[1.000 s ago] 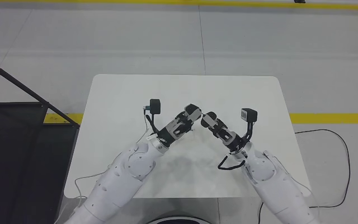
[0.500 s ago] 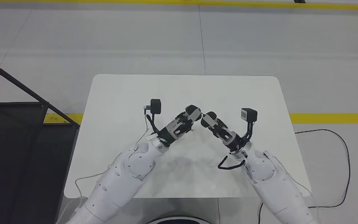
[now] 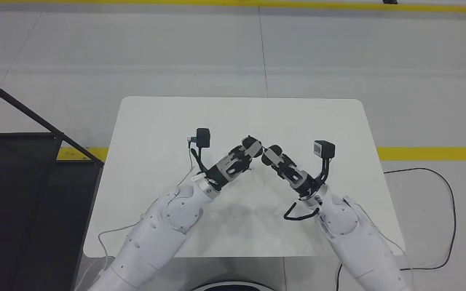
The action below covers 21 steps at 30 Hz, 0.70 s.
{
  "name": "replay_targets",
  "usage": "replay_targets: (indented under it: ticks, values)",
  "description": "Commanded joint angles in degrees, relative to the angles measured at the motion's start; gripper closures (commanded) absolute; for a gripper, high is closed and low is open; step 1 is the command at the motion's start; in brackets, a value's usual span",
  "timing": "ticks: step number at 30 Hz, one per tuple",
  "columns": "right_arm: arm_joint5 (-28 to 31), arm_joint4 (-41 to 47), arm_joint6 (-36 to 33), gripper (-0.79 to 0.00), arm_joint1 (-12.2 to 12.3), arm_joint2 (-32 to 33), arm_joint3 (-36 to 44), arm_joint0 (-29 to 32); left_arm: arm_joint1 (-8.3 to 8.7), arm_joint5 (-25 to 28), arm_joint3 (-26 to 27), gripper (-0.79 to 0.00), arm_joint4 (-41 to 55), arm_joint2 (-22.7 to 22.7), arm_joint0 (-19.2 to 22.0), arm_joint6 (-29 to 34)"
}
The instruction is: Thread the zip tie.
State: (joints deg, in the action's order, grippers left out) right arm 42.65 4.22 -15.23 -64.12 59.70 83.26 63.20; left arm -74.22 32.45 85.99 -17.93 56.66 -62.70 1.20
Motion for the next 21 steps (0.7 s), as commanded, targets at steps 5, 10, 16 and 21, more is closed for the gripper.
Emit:
replay_targets:
  ticks: [5,10,16,21]
  values:
    - [0.0,-0.1,-0.4,0.0,-0.3,0.5,0.0,0.2,-0.25,0.2,-0.3,0.0,0.3,0.3,0.0,0.5]
    - [0.0,-0.1,-0.8,0.0,-0.5,0.8,-0.1,0.3,-0.44,0.5,-0.4,0.0,0.6,0.7,-0.1,0.8]
    - [0.0,-0.3,-1.2,0.0,-0.8,1.1,0.0,0.6,-0.67,0.9,-0.5,0.0,0.4,1.0,-0.2,0.9]
    - [0.0,-0.4,-1.8,0.0,-1.0,1.4,0.1,0.7,-0.86,1.2,-0.6,0.0,0.2,1.2,-0.3,0.9]
